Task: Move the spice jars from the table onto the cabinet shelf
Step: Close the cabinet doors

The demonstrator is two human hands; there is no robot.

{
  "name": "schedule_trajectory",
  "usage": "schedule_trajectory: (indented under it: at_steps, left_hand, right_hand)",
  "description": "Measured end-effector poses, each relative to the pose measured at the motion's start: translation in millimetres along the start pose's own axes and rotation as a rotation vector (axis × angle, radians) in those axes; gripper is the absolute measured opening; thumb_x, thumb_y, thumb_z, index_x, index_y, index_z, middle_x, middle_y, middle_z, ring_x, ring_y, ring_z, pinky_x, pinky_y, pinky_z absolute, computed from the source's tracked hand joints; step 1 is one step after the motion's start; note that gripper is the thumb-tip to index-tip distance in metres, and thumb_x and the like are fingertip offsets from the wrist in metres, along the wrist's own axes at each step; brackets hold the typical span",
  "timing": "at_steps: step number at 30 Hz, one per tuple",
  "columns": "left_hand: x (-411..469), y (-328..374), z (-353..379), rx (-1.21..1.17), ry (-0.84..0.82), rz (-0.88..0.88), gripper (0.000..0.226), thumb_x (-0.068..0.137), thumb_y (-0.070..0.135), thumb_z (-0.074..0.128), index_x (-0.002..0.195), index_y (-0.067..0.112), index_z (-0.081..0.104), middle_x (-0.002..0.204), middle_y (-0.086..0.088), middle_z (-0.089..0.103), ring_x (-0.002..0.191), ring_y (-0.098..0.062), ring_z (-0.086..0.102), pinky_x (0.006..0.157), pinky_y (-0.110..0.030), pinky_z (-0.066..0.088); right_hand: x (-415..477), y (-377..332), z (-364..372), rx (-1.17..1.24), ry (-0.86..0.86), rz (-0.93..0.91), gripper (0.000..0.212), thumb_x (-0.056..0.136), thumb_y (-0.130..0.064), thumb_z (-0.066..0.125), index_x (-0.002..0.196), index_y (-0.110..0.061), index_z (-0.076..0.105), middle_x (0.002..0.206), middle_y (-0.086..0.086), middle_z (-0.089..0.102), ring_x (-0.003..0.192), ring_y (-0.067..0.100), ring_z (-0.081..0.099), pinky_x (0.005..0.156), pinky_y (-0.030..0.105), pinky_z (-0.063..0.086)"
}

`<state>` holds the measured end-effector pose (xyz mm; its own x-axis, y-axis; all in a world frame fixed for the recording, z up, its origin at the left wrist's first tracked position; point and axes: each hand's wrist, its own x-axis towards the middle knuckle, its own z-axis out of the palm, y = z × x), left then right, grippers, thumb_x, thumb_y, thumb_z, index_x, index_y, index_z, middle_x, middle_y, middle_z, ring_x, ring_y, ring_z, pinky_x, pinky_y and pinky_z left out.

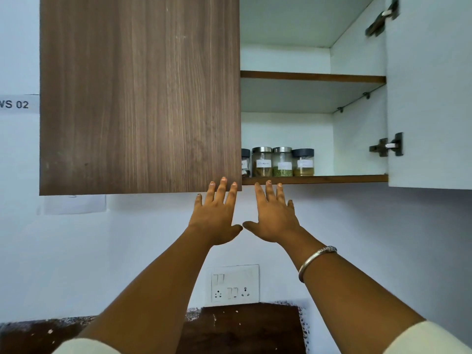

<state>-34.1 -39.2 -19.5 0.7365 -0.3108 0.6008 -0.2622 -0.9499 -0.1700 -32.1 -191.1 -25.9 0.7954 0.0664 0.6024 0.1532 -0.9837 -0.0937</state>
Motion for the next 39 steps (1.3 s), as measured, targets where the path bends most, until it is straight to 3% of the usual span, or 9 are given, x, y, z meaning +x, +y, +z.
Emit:
schedule_trajectory:
  at_steps: [11, 17, 22, 27, 32, 34, 35, 37, 39]
  left_hand:
    - [-52, 96, -43, -0.211, 0.067, 0.314, 0.092, 0.088, 0.053, 0.050, 0.149, 0.015, -0.008, 0.158, -0.011, -0.013, 0.146, -0.032, -0.008, 0.117, -0.049, 0.012]
    - [-72, 167, -77, -0.281, 0.092, 0.474, 0.093, 0.086, 0.047, 0.055, 0.149, 0.017, -0.007, 0.158, -0.010, -0.012, 0.146, -0.031, -0.008, 0.117, -0.049, 0.012]
    - [-68, 233, -120, -0.338, 0.173, 0.541, 0.094, 0.085, 0.045, 0.058, 0.150, 0.017, -0.004, 0.158, -0.010, -0.006, 0.146, -0.031, -0.005, 0.117, -0.050, 0.014]
    - [-70, 325, -152, -0.432, 0.204, 0.633, 0.093, 0.085, 0.044, 0.057, 0.150, 0.017, -0.004, 0.159, -0.009, -0.005, 0.146, -0.029, -0.005, 0.118, -0.048, 0.013]
    - [-76, 408, -171, -0.519, 0.238, 0.688, 0.091, 0.085, 0.042, 0.058, 0.150, 0.014, 0.000, 0.159, -0.008, -0.002, 0.147, -0.027, -0.003, 0.118, -0.047, 0.014]
    - [-73, 432, -175, -0.558, 0.244, 0.653, 0.092, 0.086, 0.041, 0.058, 0.150, 0.014, -0.003, 0.159, -0.008, -0.003, 0.147, -0.027, -0.002, 0.118, -0.046, 0.015]
    - [-71, 443, -176, -0.575, 0.244, 0.624, 0.093, 0.086, 0.040, 0.058, 0.150, 0.014, -0.005, 0.159, -0.008, -0.005, 0.147, -0.027, -0.003, 0.119, -0.046, 0.015]
    - [-66, 460, -177, -0.604, 0.252, 0.564, 0.096, 0.086, 0.039, 0.059, 0.149, 0.015, -0.009, 0.159, -0.007, -0.009, 0.147, -0.028, -0.006, 0.118, -0.045, 0.014]
    - [-62, 472, -176, -0.622, 0.269, 0.525, 0.096, 0.087, 0.038, 0.059, 0.149, 0.016, -0.011, 0.158, -0.007, -0.012, 0.146, -0.029, -0.006, 0.117, -0.045, 0.014]
  right_hand:
    - [-123, 40, -83, -0.181, 0.005, 0.216, 0.088, 0.088, -0.055, 0.052, 0.152, -0.021, 0.002, 0.161, 0.007, -0.005, 0.146, 0.030, -0.013, 0.116, 0.054, 0.008]
    - [-177, 95, -153, -0.274, 0.122, 0.340, 0.083, 0.088, -0.055, 0.051, 0.151, -0.017, 0.012, 0.160, 0.010, 0.004, 0.147, 0.031, -0.007, 0.116, 0.054, 0.014]
    - [-211, 147, -212, -0.472, 0.242, 0.364, 0.077, 0.089, -0.055, 0.049, 0.148, -0.014, 0.022, 0.158, 0.013, 0.014, 0.147, 0.032, -0.002, 0.118, 0.050, 0.005]
    - [-243, 199, -252, -0.656, 0.334, 0.397, 0.068, 0.091, -0.055, 0.043, 0.146, -0.017, 0.029, 0.159, 0.012, 0.012, 0.148, 0.030, -0.005, 0.116, 0.051, -0.005]
    - [-268, 248, -276, -0.675, 0.432, 0.435, 0.063, 0.091, -0.047, 0.047, 0.146, -0.022, 0.028, 0.160, 0.011, -0.001, 0.146, 0.032, -0.012, 0.114, 0.055, -0.007]
    - [-274, 264, -279, -0.610, 0.458, 0.444, 0.072, 0.092, -0.045, 0.049, 0.151, -0.023, 0.013, 0.160, 0.011, -0.009, 0.146, 0.034, -0.011, 0.117, 0.054, 0.000]
    - [-275, 273, -281, -0.535, 0.476, 0.439, 0.077, 0.094, -0.042, 0.049, 0.152, -0.023, 0.003, 0.159, 0.011, -0.013, 0.147, 0.034, -0.006, 0.118, 0.052, 0.009]
    - [-276, 286, -283, -0.313, 0.518, 0.410, 0.082, 0.096, -0.033, 0.050, 0.151, -0.025, -0.010, 0.159, 0.008, -0.015, 0.145, 0.033, 0.020, 0.108, 0.042, 0.039]
    - [-274, 294, -283, -0.146, 0.568, 0.381, 0.083, 0.096, -0.027, 0.051, 0.150, -0.024, -0.013, 0.161, 0.007, -0.006, 0.139, 0.030, 0.035, 0.096, 0.035, 0.048]
